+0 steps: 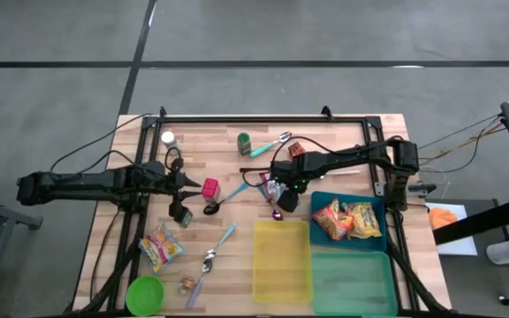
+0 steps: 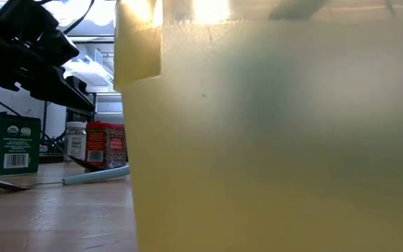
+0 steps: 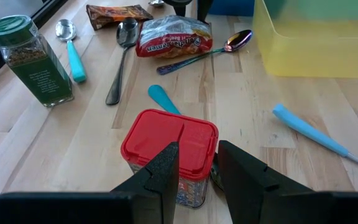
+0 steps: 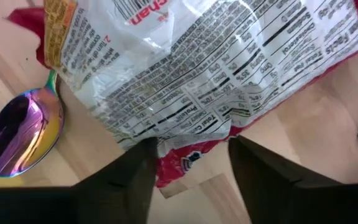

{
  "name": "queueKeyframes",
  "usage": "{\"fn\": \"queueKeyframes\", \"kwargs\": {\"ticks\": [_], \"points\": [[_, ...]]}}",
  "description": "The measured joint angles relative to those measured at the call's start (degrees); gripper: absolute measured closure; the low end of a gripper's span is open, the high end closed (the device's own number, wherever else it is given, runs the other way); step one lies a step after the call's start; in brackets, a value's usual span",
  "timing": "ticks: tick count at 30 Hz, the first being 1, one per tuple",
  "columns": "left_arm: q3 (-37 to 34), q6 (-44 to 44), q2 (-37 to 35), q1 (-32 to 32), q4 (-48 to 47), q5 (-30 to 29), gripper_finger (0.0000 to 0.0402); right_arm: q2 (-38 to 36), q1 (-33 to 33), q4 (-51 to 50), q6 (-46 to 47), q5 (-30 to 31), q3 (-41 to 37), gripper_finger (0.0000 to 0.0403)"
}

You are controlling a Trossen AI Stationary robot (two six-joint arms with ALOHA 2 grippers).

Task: Pick & Place Food Item
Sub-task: Put the red noodle pack into the blue bin

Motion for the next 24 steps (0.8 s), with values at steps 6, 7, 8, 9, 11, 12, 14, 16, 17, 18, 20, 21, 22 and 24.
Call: {"fn": "queueKeyframes", "kwargs": {"ticks": [6,7,8,9,11,12,14,16,17,18,20,21,22,24], "points": [[0.0,0.0,0.0,0.0,0.0,0.0,0.0286,0.0,0.0,0.0,0.0,2.7,0.0,0.0297],[0.0,0.0,0.0,0.0,0.0,0.0,0.0286,0.0,-0.1,0.0,0.0,2.8,-0.1,0.031],[0.0,0.0,0.0,0.0,0.0,0.0,0.0286,0.0,0.0,0.0,0.0,2.8,-0.1,0.0322],[0.0,0.0,0.0,0.0,0.0,0.0,0.0286,0.0,-0.1,0.0,0.2,2.9,-0.2,0.0334],[0.0,0.0,0.0,0.0,0.0,0.0,0.0286,0.0,0.0,0.0,0.7,2.9,-0.2,0.0358],[0.0,0.0,0.0,0.0,0.0,0.0,0.0286,0.0,0.0,0.0,0.7,2.9,-0.2,0.037],[0.0,0.0,0.0,0.0,0.0,0.0,0.0286,0.0,0.0,0.0,0.7,3.0,-0.2,0.0388],[0.0,0.0,0.0,0.0,0.0,0.0,0.0286,0.0,0.0,0.0,0.9,3.5,-0.2,0.039],[0.0,0.0,0.0,0.0,0.0,0.0,0.0286,0.0,0.0,0.0,1.1,3.8,-0.2,0.039],[0.0,0.0,0.0,0.0,0.0,0.0,0.0286,0.0,0.0,0.0,1.1,3.8,-0.1,0.039],[0.0,0.0,0.0,0.0,0.0,0.0,0.0286,-0.1,0.0,-0.1,1.1,3.9,-0.1,0.039],[0.0,0.0,0.0,0.0,0.0,0.0,0.0286,-0.1,0.0,-0.2,1.1,3.9,-0.1,0.039],[0.0,0.0,0.0,0.0,0.0,0.0,0.0286,-0.2,0.0,-0.5,1.1,4.0,-0.1,0.039],[0.0,-0.1,0.0,0.0,0.0,0.0,0.0286,-0.2,0.0,-1.2,1.1,4.2,-0.1,0.039]]}}
